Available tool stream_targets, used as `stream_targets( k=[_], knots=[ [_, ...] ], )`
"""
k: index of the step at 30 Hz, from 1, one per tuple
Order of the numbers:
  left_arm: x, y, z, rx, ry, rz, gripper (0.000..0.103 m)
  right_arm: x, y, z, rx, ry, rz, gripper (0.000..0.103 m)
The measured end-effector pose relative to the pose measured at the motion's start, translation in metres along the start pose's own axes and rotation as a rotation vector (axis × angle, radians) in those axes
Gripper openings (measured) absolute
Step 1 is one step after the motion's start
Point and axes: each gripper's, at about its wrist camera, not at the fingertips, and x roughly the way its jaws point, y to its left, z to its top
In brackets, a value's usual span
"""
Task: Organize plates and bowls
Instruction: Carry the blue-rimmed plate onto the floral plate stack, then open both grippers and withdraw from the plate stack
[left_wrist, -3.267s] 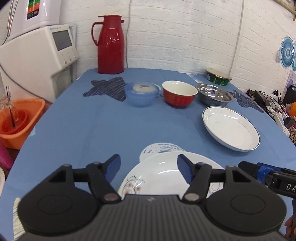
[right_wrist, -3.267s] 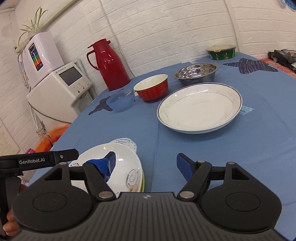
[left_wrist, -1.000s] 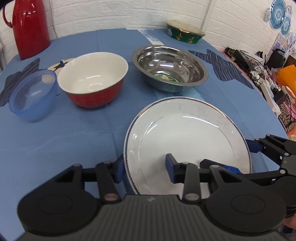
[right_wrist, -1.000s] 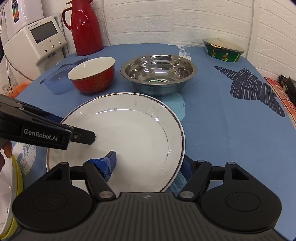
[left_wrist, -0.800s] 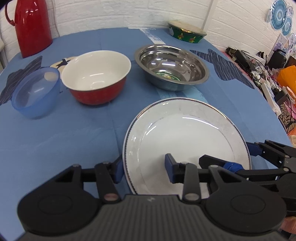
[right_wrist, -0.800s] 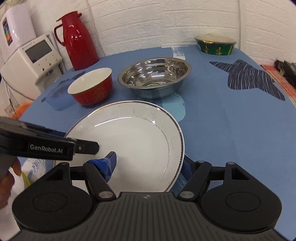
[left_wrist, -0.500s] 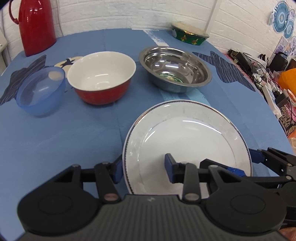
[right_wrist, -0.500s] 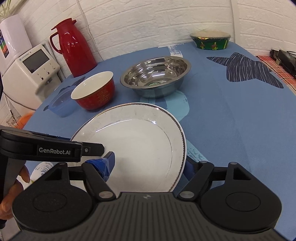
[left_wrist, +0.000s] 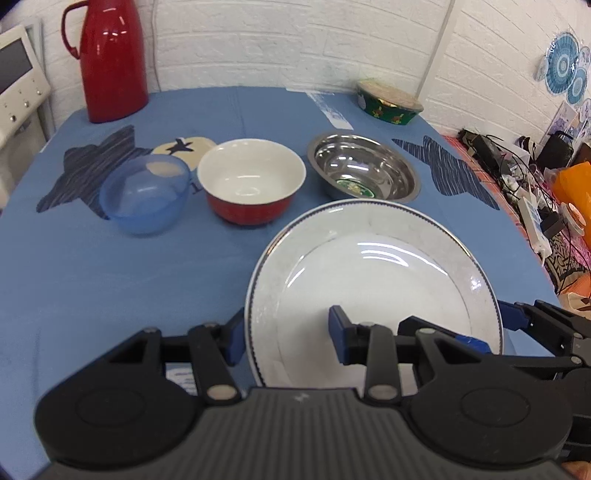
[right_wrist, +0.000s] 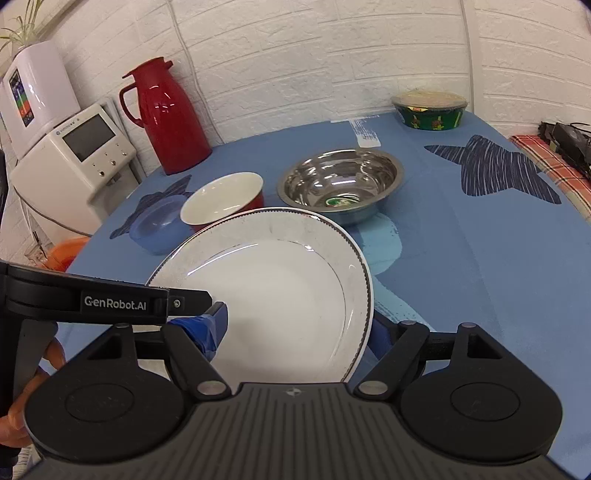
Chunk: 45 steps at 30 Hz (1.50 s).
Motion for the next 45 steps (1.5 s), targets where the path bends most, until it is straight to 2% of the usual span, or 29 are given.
stream_targets(
  k=[6, 11, 15, 20, 31, 33, 39, 45],
  knots=[
    [-0.053, 0.031, -0.042, -0.048, -0.014, 0.038, 0.035, -0.025, 0.044, -0.016, -0.036, -0.022, 0.046, 0.066],
    [-0.083, 0.055, -0.091, -0.08, -0.014, 0.086, 0.035, -0.034, 0.079, -0.047, -0.03, 0.009, 0.097, 0.067],
    [-0.092, 0.07, -0.122, -0.109, -0.01, 0.101, 0.035, -0.036, 0.1, -0.073, -0.026, 0.029, 0.12, 0.067],
    [-0.092, 0.081, -0.142, -0.135, -0.009, 0.093, 0.035, -0.034, 0.11, -0.093, -0.015, 0.052, 0.13, 0.067],
    [-0.087, 0.094, -0.155, -0.201, -0.057, -0.014, 0.042, -0.037, 0.113, -0.104, -0.037, -0.021, 0.106, 0.068],
    [-0.088, 0.096, -0.155, -0.211, -0.071, -0.026, 0.046, -0.037, 0.113, -0.105, -0.039, -0.025, 0.1, 0.068],
    [-0.109, 0.098, -0.154, -0.183, -0.172, -0.001, 0.055, -0.031, 0.103, -0.106, 0.013, 0.0, 0.121, 0.068],
    [-0.12, 0.103, -0.151, -0.185, -0.203, 0.001, 0.058, -0.029, 0.109, -0.106, -0.027, 0.001, 0.107, 0.068]
  ],
)
